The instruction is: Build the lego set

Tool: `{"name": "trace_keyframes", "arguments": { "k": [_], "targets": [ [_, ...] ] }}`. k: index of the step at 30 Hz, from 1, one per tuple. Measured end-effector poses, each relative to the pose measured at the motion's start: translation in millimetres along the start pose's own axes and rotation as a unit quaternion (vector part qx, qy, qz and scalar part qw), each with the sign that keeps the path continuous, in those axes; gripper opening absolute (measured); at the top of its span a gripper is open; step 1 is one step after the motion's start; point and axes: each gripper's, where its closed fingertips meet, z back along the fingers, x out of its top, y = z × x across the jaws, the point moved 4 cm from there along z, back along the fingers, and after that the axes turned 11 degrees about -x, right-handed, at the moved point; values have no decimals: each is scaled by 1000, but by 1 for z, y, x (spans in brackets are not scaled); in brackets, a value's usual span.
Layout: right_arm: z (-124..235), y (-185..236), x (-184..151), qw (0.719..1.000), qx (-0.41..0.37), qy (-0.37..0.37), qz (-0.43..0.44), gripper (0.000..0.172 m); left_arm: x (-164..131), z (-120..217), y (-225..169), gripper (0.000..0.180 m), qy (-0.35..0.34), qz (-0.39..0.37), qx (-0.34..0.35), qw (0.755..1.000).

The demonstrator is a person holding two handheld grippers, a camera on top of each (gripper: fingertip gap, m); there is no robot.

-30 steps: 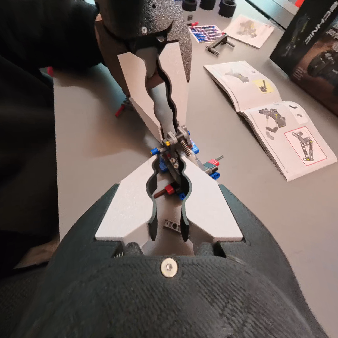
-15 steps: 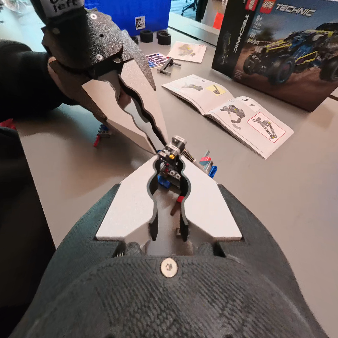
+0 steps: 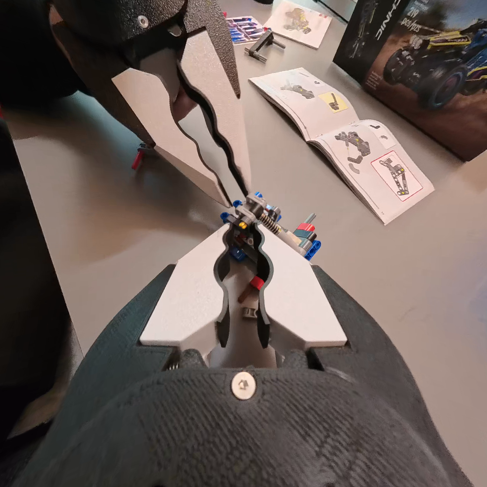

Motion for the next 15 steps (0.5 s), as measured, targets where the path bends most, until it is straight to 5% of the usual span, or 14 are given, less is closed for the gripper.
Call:
{"name": "trace_keyframes", "arguments": {
  "k": [15],
  "targets": [
    [1,-6,-3,1000,20,-11,-13,11,4,-13,-5,7,-3,0,7,1000]
  ]
}}
